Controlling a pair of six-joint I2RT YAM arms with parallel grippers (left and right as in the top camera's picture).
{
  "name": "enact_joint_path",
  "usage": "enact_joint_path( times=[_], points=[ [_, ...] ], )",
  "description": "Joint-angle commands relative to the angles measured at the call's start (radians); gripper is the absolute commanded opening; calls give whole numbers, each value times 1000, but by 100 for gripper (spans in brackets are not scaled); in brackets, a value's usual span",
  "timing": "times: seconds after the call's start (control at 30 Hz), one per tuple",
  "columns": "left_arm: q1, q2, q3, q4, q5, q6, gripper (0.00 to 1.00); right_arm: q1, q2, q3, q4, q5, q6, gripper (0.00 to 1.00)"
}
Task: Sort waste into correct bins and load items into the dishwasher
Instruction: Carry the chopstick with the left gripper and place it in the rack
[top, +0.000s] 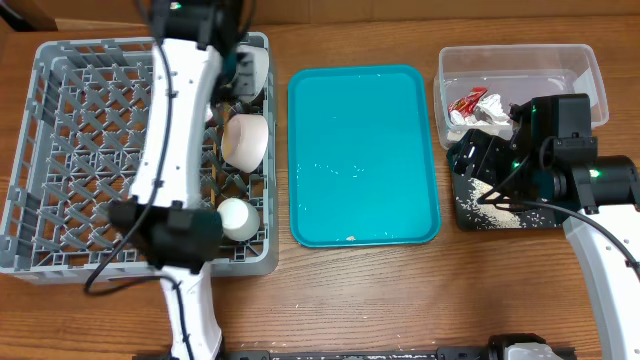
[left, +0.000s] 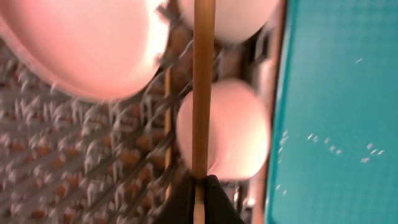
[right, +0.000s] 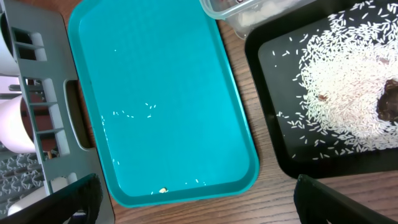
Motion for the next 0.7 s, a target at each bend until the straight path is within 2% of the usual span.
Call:
enact_joint_path(
  times=[0.0, 0.1, 0.27, 0.4, 0.5, 0.67],
  points=[
    [21, -146, -154, -6, -60, -27, 4, -2, -3, 14, 5, 0, -2, 100],
    [45, -256, -341, 38, -138, -100, 4, -2, -3, 14, 5, 0, -2, 100],
    [66, -426, -640, 232, -139, -168, 4, -2, -3, 14, 5, 0, -2, 100],
    [71, -495, -825, 365, -144, -192, 4, -2, -3, 14, 5, 0, -2, 100],
    [71, -496, -925, 441, -183, -163, 4, -2, -3, 14, 5, 0, -2, 100],
    [88, -489, -1067, 611, -185, -10, 4, -2, -3, 14, 5, 0, -2, 100]
  ],
)
